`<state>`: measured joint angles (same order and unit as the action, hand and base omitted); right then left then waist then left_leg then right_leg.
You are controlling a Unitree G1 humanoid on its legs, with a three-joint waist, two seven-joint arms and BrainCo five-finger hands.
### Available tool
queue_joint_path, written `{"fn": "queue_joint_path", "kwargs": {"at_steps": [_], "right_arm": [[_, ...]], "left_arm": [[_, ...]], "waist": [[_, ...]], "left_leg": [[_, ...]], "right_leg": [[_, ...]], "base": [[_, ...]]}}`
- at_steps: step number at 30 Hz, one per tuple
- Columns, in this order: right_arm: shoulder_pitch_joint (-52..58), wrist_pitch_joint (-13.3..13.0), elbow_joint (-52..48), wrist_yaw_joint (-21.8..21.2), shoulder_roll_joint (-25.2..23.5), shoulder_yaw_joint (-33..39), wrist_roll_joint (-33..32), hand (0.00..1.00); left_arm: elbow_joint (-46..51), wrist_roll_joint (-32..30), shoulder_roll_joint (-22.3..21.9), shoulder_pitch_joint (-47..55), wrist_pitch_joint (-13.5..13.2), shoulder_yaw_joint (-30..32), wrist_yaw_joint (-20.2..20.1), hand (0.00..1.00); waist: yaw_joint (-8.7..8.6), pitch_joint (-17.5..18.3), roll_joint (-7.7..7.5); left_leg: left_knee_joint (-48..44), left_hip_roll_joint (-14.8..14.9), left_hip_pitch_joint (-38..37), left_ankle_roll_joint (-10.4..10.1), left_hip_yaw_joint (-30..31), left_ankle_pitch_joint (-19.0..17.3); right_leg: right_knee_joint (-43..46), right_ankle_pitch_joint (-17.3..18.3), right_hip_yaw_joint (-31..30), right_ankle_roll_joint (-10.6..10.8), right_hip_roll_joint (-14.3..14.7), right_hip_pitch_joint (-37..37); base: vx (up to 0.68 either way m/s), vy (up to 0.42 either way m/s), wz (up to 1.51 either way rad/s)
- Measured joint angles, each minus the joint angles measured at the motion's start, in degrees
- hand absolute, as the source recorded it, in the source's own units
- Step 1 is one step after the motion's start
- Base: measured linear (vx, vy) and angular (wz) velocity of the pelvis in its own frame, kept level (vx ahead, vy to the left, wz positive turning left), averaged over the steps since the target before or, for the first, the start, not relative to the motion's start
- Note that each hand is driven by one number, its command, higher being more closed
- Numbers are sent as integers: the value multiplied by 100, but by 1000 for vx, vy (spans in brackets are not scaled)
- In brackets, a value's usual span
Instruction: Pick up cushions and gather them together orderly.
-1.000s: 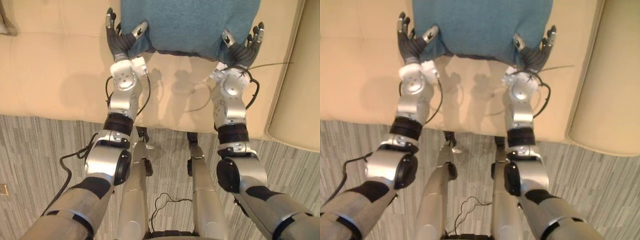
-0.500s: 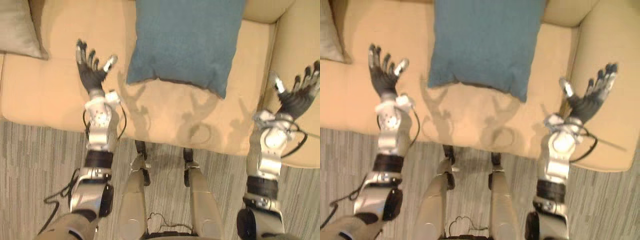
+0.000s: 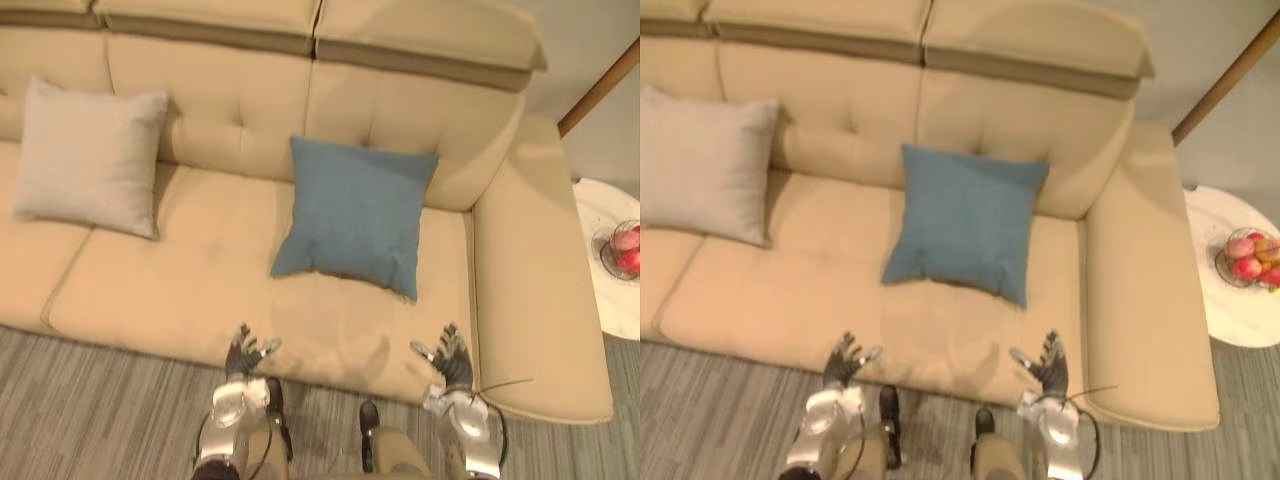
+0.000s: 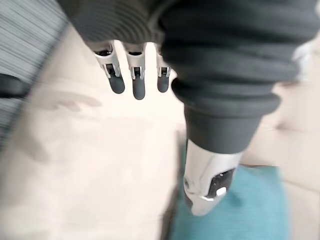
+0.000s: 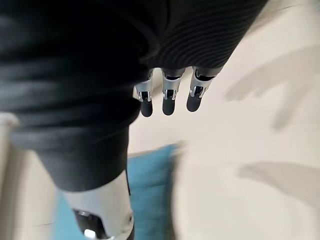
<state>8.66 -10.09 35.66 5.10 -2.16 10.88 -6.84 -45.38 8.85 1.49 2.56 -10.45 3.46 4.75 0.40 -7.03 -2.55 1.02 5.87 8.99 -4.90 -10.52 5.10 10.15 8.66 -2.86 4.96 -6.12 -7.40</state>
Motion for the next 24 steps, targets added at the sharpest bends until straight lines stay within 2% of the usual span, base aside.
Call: {"fn": "queue_joint_path", "kwargs": {"at_steps": [3, 8, 11, 12, 13, 14, 16, 18, 19, 20, 21, 22, 23, 24], "right_arm": [[-1, 75, 649, -71, -6, 89, -9, 0], [-131, 165, 879, -122, -16, 188, -79, 0], [-321, 177, 1024, -110, -51, 162, -224, 0], [-398, 188, 1022, -107, -76, 158, -233, 0], [-428, 190, 1013, -108, -104, 123, -233, 0], [-392, 196, 1032, -106, -120, 113, -233, 0], [-392, 214, 1032, -98, -125, 37, -229, 0], [-486, 219, 1031, -96, -126, -15, -214, 0], [-557, 221, 1031, -61, -104, 6, -204, 0], [-598, 229, 1027, -8, -10, 17, -208, 0], [-601, 227, 1027, 6, -1, 16, -213, 0], [-602, 214, 1020, 42, 57, 18, -217, 0], [-628, 216, 1022, 112, 97, 22, -217, 0], [-589, 219, 1026, 158, 134, 18, -216, 0]], "left_arm": [[-393, -254, 26, 19, 30, 12, -35, 0], [-636, -516, 36, -7, 109, -7, -51, 0], [-695, -545, 64, -250, 126, 6, -41, 0], [-672, -544, 29, -299, 125, 64, -32, 0], [-654, -544, 22, -330, 127, 165, -33, 0], [-558, -544, 10, -344, 125, 209, -14, 0], [-456, -548, 44, -315, 119, 244, 2, 0], [-466, -554, 33, -242, 137, 399, 14, 0], [-478, -554, -13, -203, 166, 460, 32, 0], [-479, -555, -158, -106, 199, 445, 38, 0], [-479, -552, -203, -54, 203, 442, 40, 0], [-416, -549, -287, 54, 188, 375, 53, 0], [-413, -538, -304, 57, 199, 215, 59, 0], [-422, -539, -314, 47, 208, 154, 60, 0]], "waist": [[-1, 98, -12], [24, 101, -19], [32, 91, -6], [118, 45, 72], [130, 47, 63], [136, 92, -8], [202, 147, -91], [274, 203, -176], [325, 219, -211], [400, 227, 42], [431, 228, 105], [452, 228, 243], [449, 188, 359], [426, 181, 443]], "left_leg": [[382, -46, -357, -28, -12, 132], [471, -7, -590, -27, -242, 153], [-55, 274, -256, 46, -305, -47], [-233, 443, -128, 60, -333, -105], [-368, 465, -50, 116, -309, -142], [-578, 453, 43, 99, -209, -130], [-897, 455, 339, 86, -125, -109], [-1313, 473, 732, 53, -91, -87], [-1550, 514, 957, -4, -65, -50], [-1597, 739, 1120, -41, 16, 109], [-1595, 805, 1147, -26, 14, 164], [-1572, 971, 1273, 52, 1, 419], [-1381, 1091, 1325, 25, 14, 766], [-1009, 1137, 1271, 74, 10, 1122]], "right_leg": [[-144, -28, 15, 29, 4, 258], [-120, -241, -68, 162, 48, 338], [225, -587, 122, 189, 207, 1], [548, -506, 204, 98, 240, -127], [1606, -135, 296, 4, 193, -378], [2916, 220, 333, 216, 23, -445], [3730, 331, 192, 351, -154, -357], [3752, 308, -96, 441, -303, 4], [3162, 575, -182, 477, -239, 331], [2619, 999, -49, 415, -19, 526], [2521, 1092, -13, 381, 37, 562], [2343, 1357, 179, 316, 170, 601], [2342, 1543, 378, 183, 313, 576], [2355, 1596, 537, 106, 422, 535]], "base": [[98, -7, -1], [48, 4, -26], [-60, -5, -20], [-89, -28, -13], [-114, -65, 10], [-106, -69, 30], [-154, -143, 27], [-231, -232, 10], [-305, -304, -6], [-336, -315, -10], [-383, -317, -13], [-425, -318, 10], [-450, -305, 30], [-486, -227, 60]]}}
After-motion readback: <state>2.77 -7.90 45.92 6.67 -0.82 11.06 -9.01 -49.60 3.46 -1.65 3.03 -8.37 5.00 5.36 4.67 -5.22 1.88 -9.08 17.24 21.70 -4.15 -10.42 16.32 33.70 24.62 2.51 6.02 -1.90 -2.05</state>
